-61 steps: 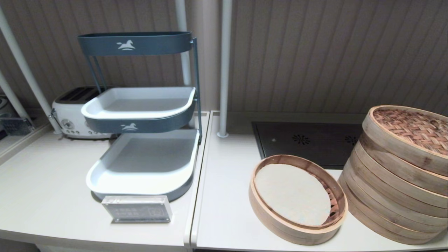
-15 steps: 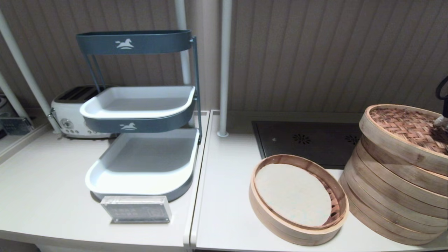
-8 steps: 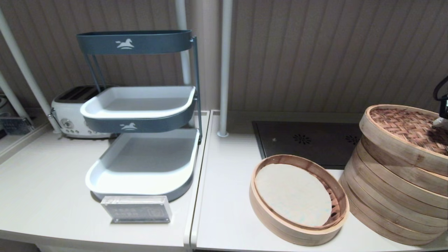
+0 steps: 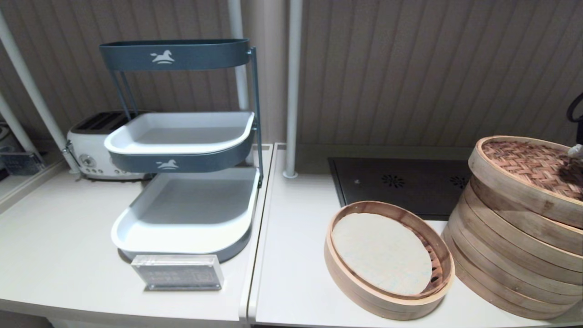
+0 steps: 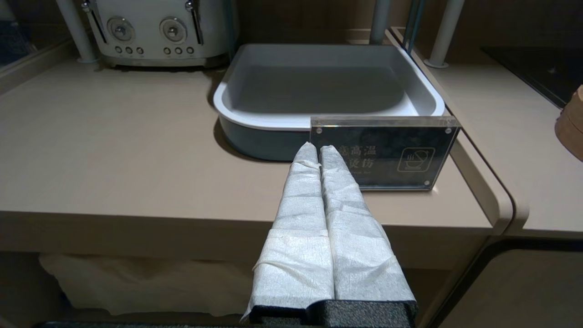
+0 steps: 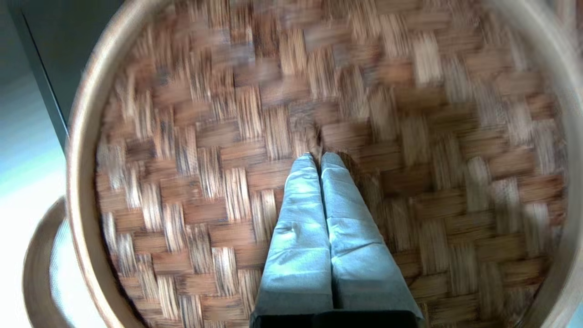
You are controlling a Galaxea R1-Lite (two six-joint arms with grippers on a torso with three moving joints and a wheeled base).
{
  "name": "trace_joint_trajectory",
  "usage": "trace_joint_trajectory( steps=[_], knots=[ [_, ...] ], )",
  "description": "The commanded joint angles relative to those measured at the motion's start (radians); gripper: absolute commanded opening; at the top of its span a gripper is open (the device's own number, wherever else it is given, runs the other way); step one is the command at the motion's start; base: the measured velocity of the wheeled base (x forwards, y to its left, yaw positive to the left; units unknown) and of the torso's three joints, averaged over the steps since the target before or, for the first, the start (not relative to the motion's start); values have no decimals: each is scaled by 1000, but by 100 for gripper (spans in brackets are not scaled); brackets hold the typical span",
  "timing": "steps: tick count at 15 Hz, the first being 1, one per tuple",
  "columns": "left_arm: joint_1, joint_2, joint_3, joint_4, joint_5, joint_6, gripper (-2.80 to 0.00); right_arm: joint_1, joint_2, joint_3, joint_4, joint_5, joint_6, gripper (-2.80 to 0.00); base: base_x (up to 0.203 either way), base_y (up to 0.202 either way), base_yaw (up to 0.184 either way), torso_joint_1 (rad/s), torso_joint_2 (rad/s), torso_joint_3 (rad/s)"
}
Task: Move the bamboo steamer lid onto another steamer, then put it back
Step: Pick up the steamer
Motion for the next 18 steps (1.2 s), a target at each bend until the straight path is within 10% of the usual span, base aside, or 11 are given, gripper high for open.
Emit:
trace_joint_trajectory(
  steps=[1,9,10,18],
  knots=[
    [0,0,28,-2,0,0,-280,2,-10,-4,1,1,1,-280,0,0,0,0,0,0],
    [0,0,28,0,0,0,-280,-5,-12,7,1,1,-2,-280,0,0,0,0,0,0],
    [0,0,28,-2,0,0,-280,-5,-12,8,3,4,-1,0,0,0,0,0,0,0],
    [0,0,28,0,0,0,-280,6,7,55,-3,2,-10,0,0,0,0,0,0,0]
  ],
)
